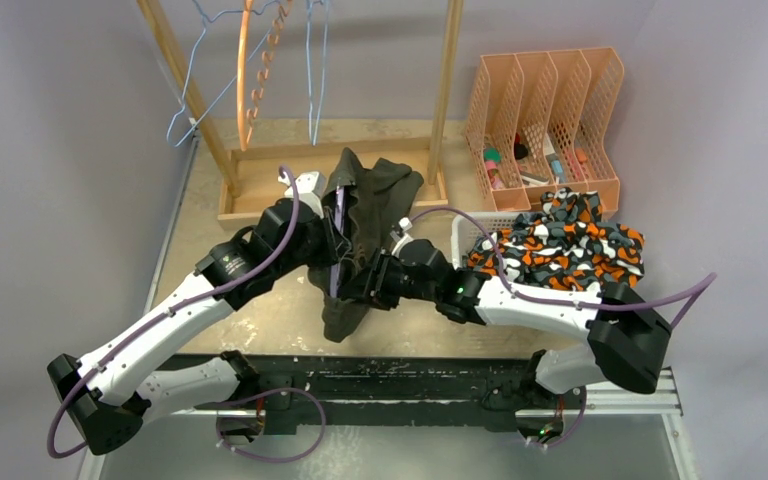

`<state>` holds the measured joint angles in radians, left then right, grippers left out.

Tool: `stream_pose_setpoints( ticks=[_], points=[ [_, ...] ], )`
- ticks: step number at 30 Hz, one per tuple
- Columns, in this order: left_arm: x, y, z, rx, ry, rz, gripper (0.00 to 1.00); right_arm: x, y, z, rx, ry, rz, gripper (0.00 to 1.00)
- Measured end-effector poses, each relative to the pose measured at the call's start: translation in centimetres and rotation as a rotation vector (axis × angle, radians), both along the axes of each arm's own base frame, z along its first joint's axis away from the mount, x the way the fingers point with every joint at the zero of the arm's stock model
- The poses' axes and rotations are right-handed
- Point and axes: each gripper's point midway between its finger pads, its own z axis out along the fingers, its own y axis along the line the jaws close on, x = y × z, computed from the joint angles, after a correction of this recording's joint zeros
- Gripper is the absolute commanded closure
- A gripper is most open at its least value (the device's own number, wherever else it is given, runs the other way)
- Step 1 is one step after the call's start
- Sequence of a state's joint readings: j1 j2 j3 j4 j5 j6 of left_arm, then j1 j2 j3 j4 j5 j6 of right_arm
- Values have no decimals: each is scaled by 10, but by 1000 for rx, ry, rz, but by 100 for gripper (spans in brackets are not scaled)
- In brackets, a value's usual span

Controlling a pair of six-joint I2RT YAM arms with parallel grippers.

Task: Remove the shorts from the hanger
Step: Remove the shorts from the clothes rod.

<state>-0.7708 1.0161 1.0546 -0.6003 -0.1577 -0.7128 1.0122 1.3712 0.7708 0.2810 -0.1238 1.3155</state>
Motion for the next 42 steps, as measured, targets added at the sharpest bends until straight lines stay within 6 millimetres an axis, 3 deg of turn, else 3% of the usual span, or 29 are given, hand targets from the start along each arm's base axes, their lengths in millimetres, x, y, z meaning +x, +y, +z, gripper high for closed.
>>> stream_pose_setpoints(
  ticks=[8,11,14,18,24,30,33,42],
  points=[
    [3,7,-2,22,-3,41,100,-3,2,2,8,-2,13,89],
    [4,9,-1,22,-9,52,100,-5,3,3,24,-8,31,88],
    [4,10,0,19,-13,58,100,-8,4,4,38,-14,54,71],
    [5,10,1,-6,-15,75,100,-13,4,3,29,-27,92,65],
    [4,11,-1,-32,-9,94,100,-16,4,2,7,-72,122,78],
    [5,12,9,-87,-30,123,100,-20,3,27,58,-161,143,93],
    [7,10,15,-110,-44,128,100,-20,3,30,62,-175,147,99],
    [10,13,16,-112,-52,156,100,-23,0,18,45,-164,154,100]
  ],
)
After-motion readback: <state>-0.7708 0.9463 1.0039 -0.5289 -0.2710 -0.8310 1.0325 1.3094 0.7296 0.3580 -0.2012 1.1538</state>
